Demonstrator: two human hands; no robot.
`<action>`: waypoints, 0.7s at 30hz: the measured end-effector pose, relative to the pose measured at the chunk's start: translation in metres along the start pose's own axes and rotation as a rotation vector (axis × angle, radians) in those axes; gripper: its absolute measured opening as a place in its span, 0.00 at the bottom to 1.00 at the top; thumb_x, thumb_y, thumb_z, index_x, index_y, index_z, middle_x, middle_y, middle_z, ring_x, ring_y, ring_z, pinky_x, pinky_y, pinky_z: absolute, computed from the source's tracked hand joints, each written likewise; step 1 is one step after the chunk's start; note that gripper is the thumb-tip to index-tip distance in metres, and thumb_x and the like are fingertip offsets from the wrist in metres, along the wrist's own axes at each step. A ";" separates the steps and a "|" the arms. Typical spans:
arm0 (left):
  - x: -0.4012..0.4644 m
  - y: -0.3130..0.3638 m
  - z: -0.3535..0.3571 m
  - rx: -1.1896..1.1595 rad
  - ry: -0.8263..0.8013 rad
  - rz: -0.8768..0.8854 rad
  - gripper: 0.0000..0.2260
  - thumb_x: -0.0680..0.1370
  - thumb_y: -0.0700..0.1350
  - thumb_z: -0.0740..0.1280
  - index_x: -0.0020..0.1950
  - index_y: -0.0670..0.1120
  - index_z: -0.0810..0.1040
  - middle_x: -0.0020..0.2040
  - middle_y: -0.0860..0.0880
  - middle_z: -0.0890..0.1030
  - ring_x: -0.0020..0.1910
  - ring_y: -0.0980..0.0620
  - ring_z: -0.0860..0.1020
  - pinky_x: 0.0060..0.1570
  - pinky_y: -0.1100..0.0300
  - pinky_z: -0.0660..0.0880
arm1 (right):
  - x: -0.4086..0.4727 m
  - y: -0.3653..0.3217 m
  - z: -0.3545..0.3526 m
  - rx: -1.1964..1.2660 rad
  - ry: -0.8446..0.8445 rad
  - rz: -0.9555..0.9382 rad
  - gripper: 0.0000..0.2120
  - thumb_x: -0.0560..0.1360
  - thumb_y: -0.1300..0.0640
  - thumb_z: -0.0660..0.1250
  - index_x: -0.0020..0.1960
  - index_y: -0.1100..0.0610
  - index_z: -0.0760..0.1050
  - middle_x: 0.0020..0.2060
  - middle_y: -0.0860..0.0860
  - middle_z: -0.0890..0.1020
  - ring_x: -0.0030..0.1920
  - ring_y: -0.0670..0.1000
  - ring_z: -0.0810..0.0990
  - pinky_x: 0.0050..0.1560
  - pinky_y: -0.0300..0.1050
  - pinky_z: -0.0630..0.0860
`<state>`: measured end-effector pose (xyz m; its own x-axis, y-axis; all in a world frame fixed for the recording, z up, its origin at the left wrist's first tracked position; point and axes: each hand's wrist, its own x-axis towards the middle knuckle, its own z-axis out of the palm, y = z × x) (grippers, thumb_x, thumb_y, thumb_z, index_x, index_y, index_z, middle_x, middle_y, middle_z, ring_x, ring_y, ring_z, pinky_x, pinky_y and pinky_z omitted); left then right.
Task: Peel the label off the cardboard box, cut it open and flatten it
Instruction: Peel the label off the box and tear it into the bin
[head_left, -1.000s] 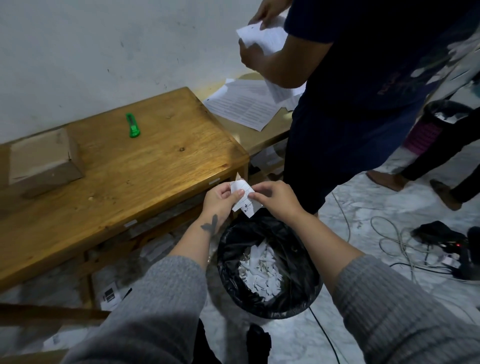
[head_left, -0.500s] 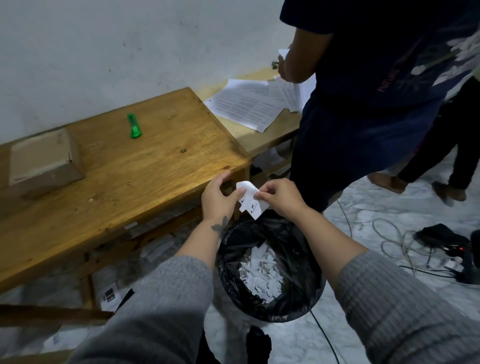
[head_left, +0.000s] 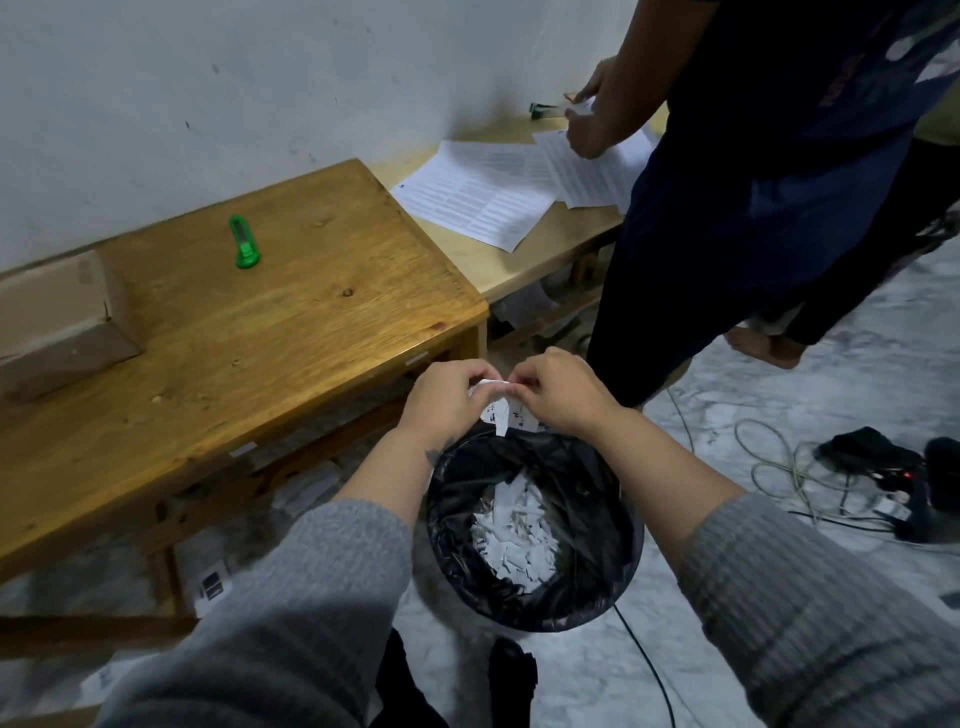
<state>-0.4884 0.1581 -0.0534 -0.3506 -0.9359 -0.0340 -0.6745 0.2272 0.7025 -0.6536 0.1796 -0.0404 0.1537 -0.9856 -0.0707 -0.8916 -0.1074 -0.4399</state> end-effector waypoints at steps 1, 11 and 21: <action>0.001 -0.001 0.002 0.014 0.004 0.005 0.08 0.75 0.56 0.68 0.44 0.53 0.81 0.41 0.55 0.82 0.42 0.55 0.78 0.43 0.57 0.73 | -0.001 0.001 0.001 0.011 -0.003 0.007 0.12 0.77 0.46 0.62 0.44 0.51 0.79 0.38 0.49 0.80 0.46 0.50 0.72 0.46 0.46 0.68; 0.005 0.008 0.014 -0.331 0.033 -0.266 0.08 0.78 0.46 0.65 0.41 0.49 0.81 0.41 0.51 0.81 0.42 0.52 0.76 0.41 0.57 0.71 | -0.014 -0.008 0.016 0.060 0.240 -0.090 0.07 0.70 0.61 0.62 0.34 0.56 0.69 0.30 0.51 0.75 0.37 0.51 0.69 0.41 0.46 0.68; -0.011 -0.014 0.020 -0.348 0.099 -0.209 0.01 0.73 0.47 0.73 0.41 0.51 0.84 0.41 0.53 0.84 0.44 0.56 0.81 0.47 0.59 0.77 | -0.015 0.003 0.026 0.150 0.139 -0.008 0.04 0.73 0.56 0.69 0.40 0.53 0.81 0.40 0.49 0.83 0.49 0.50 0.76 0.54 0.48 0.72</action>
<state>-0.4881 0.1712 -0.0771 -0.1532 -0.9775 -0.1448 -0.4588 -0.0594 0.8865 -0.6476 0.1971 -0.0644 0.0914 -0.9944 0.0530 -0.8158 -0.1053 -0.5687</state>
